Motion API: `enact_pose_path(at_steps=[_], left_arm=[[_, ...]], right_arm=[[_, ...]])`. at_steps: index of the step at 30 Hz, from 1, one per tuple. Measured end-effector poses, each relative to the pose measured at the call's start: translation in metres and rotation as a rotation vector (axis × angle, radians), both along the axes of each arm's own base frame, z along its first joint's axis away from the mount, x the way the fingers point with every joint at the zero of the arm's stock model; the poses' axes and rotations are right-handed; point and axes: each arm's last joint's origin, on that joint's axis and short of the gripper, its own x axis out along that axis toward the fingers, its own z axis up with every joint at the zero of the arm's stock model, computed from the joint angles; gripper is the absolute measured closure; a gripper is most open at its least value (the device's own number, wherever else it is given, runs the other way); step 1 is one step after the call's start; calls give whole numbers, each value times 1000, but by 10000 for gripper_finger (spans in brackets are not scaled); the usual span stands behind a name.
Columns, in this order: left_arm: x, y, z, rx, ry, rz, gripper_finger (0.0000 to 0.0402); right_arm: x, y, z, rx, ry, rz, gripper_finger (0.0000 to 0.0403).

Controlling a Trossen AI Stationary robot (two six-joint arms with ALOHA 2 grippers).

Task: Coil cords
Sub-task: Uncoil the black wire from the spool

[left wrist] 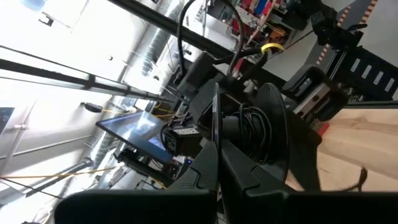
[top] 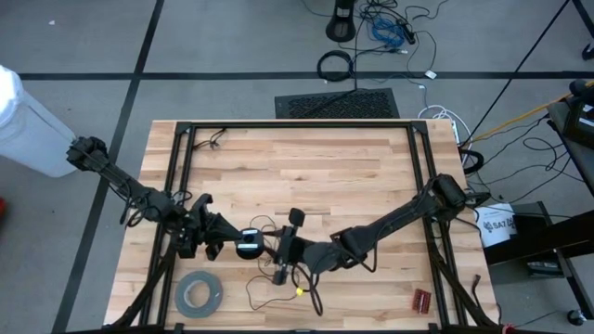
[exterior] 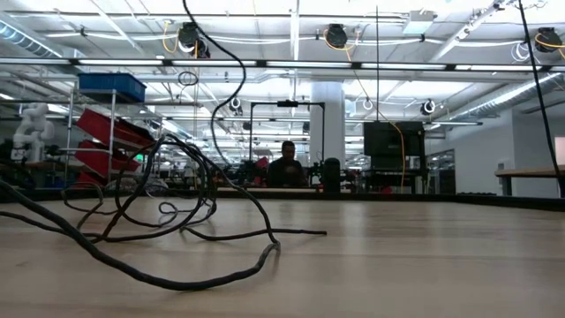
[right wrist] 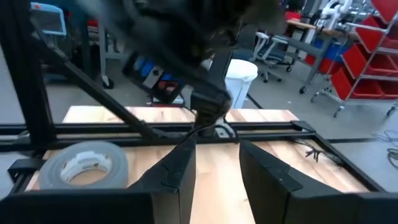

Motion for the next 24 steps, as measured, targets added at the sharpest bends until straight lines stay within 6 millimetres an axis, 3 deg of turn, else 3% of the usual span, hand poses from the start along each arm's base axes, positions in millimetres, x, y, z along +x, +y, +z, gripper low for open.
enact_pose_path(at_steps=[4,10,17,24], left_arm=[[0,0,0,0,0,0,401],[0,0,0,-2,1,6,401],[0,1,0,-8,4,18,401],[0,1,0,-9,5,19,401]], right_arm=[[2,-2,3,-14,-19,16,316],[-1,4,3,-34,-12,36,394],[-6,14,2,-32,-5,56,400],[-11,21,-5,22,31,16,368]])
